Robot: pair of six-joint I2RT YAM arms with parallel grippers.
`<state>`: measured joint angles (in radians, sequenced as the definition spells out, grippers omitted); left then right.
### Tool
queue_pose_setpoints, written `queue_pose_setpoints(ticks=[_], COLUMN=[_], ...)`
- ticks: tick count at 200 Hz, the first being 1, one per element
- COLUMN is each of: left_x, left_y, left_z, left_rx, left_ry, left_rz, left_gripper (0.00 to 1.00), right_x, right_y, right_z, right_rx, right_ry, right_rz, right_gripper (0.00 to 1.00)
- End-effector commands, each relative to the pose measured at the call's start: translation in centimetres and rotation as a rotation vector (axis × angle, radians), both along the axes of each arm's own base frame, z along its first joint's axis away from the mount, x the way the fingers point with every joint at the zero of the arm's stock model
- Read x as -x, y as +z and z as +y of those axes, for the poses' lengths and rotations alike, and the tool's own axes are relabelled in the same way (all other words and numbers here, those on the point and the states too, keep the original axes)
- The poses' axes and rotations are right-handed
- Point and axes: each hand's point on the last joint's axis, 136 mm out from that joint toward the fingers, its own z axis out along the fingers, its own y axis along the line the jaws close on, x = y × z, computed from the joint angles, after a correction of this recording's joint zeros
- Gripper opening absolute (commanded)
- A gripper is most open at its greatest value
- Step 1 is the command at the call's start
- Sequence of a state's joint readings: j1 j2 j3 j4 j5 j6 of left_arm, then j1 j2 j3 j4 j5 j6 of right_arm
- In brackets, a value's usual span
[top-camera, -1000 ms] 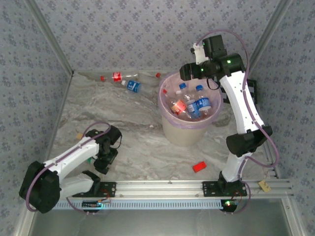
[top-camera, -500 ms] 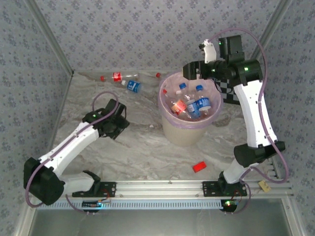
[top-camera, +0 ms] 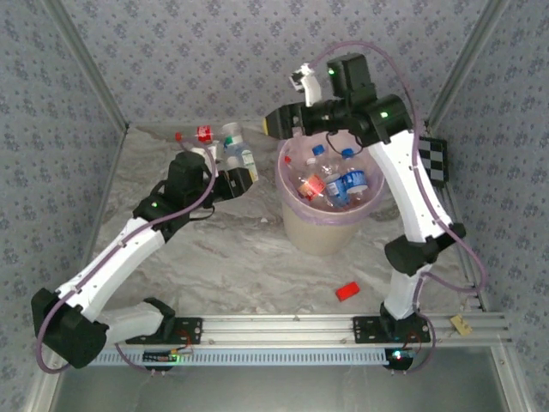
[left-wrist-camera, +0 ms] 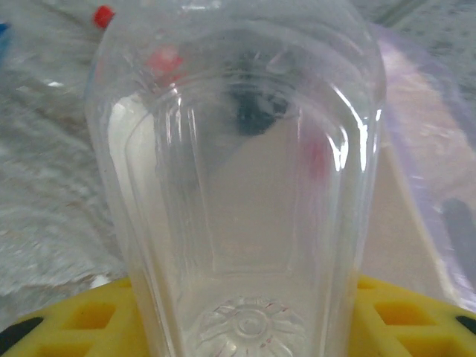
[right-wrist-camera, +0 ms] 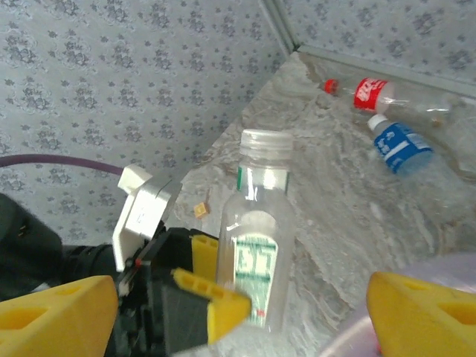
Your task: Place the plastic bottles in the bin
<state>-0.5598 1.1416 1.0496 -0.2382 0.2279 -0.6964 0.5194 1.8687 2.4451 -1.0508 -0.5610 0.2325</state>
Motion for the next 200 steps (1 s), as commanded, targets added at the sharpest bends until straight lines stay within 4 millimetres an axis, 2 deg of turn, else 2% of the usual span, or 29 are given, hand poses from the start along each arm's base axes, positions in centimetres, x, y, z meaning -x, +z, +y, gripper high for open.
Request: queue_pose_setpoints(ticks=[1,24,48,90,141,164,170,176,183,193,200], left_x=[1.7,1.9,2.0,2.2,2.4,2.6,2.7,2.7,2.8,3.0,3.1], left_y=[3.7,3.7,3.8,3.4,3.0,2.8,2.9,2.9,2.9,3.1,3.2], left_z=[-1.7,-1.6,-1.7,-2.7,-3.2,-3.2,-3.2,-3.2,-3.0,-2.8,-2.7], left_rx=[0.039,0.037,0.040,0.030,0.004,-0.012,-0.014,-0.018,-0.020,-0.023,-0.027], left_ry=[-0.147,-0.146,-0.150,-0.191,-0.211,-0.219,-0.220,-0.220,-0.220,-0.217,-0.213], left_rz=[-0.155,-0.167,-0.174,-0.171,-0.164,-0.159,-0.161,-0.162,-0.165,-0.171,-0.177], left_gripper=[0.31,0.31,0.31,0.31,0.32,0.38,0.42,0.51,0.63,0.86,0.98], right_x=[-0.7,-1.3,-1.0,-1.7,-1.7,-1.6,-1.6,-1.5,-1.5,-1.4,-1.2], right_y=[-1.1,-2.7,-3.8,-4.9,-4.8,-4.0,-3.6,-3.3,-2.6,-1.5,-0.5], right_z=[1.8,3.4,4.9,5.9,5.8,5.5,5.4,5.3,5.1,4.7,4.3], right_rx=[0.011,0.025,0.035,0.042,0.045,0.040,0.033,0.027,0.014,-0.005,-0.019], right_ry=[-0.007,0.002,0.028,0.031,0.032,0.031,0.031,0.031,0.029,0.023,0.018], right_rz=[0.040,0.074,0.089,0.092,0.087,0.056,0.045,0.037,0.023,0.002,-0.018], right_gripper=[0.92,0.90,0.85,0.78,0.47,0.42,0.41,0.40,0.38,0.37,0.36])
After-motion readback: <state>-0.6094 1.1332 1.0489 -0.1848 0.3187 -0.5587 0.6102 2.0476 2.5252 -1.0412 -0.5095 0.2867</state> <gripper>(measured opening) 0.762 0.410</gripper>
